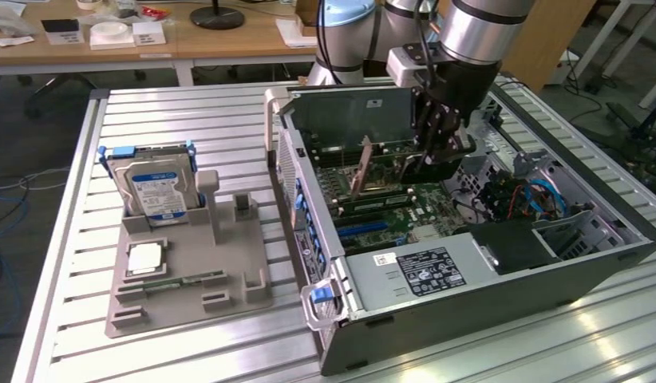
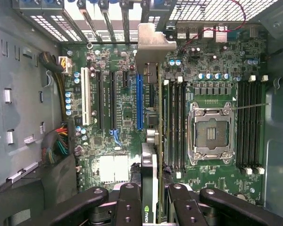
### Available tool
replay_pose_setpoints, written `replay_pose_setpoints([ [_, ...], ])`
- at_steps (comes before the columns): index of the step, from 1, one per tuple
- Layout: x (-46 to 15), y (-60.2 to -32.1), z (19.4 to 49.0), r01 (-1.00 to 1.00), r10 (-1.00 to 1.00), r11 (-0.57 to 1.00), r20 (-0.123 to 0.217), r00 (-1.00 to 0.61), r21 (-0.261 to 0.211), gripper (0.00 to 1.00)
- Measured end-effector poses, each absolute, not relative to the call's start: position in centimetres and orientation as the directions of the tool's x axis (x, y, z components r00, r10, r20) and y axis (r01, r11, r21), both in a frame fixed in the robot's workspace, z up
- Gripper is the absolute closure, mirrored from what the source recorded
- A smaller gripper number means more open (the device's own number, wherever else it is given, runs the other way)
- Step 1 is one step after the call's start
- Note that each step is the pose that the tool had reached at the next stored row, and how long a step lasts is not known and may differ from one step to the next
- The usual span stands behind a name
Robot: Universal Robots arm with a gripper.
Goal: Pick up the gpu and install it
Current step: 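Insert the gpu into the slot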
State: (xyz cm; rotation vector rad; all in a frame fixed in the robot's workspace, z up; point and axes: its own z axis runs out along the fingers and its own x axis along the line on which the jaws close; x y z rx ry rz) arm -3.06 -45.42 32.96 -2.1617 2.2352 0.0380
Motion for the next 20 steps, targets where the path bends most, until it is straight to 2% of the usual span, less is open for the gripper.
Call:
replay_pose_setpoints([
  [20,-3.1,-45.43,32.6,-0.999,-0.999,0.034,-0.039,-0.033,-0.004,0.73],
])
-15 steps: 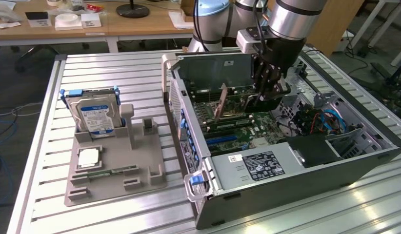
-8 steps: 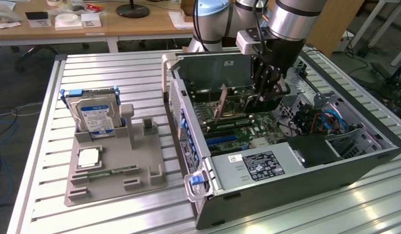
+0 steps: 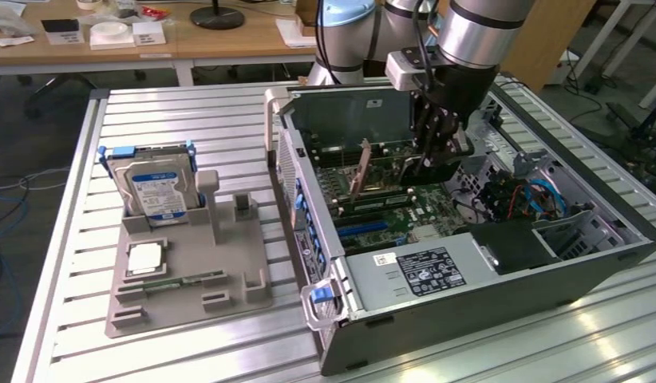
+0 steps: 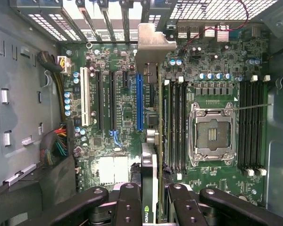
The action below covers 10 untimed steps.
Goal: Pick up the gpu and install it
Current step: 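Insert the gpu into the slot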
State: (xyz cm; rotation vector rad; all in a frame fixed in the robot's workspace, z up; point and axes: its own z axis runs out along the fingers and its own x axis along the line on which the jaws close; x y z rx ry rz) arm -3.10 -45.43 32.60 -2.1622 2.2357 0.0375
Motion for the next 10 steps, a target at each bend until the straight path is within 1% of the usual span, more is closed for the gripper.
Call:
replay_pose_setpoints([
  [10,-3.13,-45.43,32.44,-0.999,-0.999,0.034,-0.039,-0.033,-0.004,0.73],
])
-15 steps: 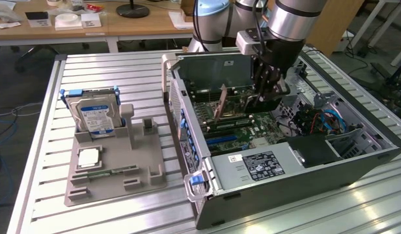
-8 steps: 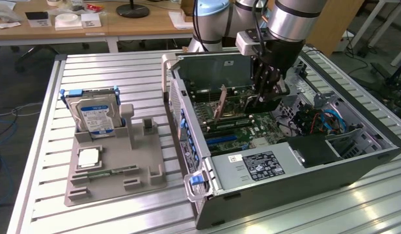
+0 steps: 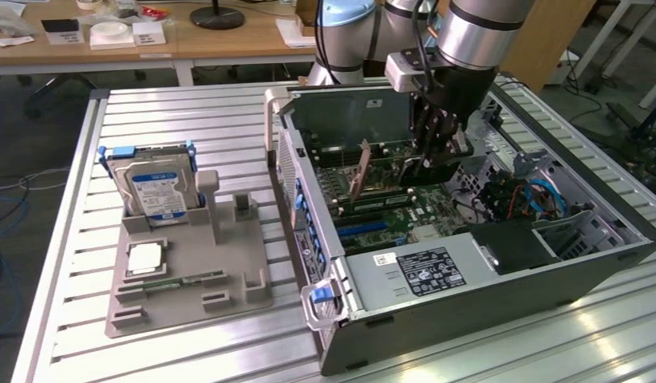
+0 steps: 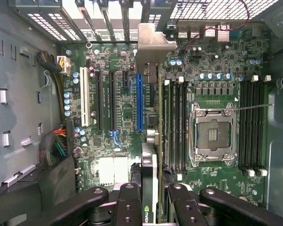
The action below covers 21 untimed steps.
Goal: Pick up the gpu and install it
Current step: 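Insert the gpu into the slot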
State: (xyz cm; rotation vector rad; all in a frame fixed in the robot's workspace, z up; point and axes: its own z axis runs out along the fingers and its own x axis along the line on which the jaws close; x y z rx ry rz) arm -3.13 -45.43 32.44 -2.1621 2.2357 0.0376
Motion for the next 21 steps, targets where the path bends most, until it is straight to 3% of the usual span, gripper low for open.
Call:
replay_pose_setpoints([
  [21,-3.69,-45.52,31.53,-0.999,-0.999,0.032,-0.039,-0.032,-0.007,0.73],
])
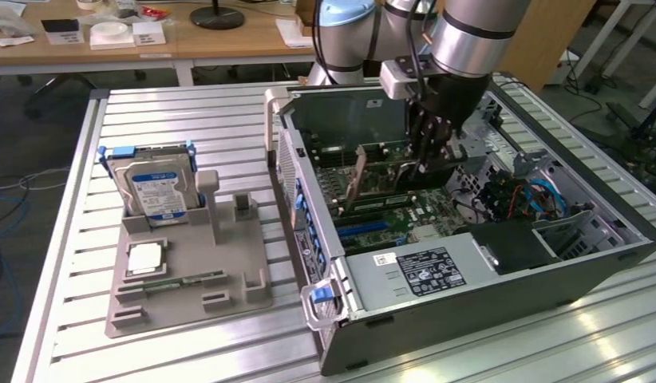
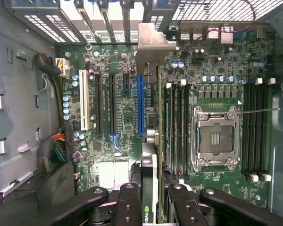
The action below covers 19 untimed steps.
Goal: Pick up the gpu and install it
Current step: 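Insert the gpu into the slot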
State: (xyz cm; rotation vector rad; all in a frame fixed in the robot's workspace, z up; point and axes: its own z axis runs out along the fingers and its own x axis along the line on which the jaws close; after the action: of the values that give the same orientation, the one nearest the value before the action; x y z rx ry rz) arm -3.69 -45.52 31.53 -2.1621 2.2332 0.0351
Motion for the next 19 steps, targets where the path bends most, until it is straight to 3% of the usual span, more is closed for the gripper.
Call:
replay_pose_setpoints([
  [19,-4.3,-45.5,30.0,-0.999,-0.999,0.025,-0.04,-0.024,-0.022,0.73],
])
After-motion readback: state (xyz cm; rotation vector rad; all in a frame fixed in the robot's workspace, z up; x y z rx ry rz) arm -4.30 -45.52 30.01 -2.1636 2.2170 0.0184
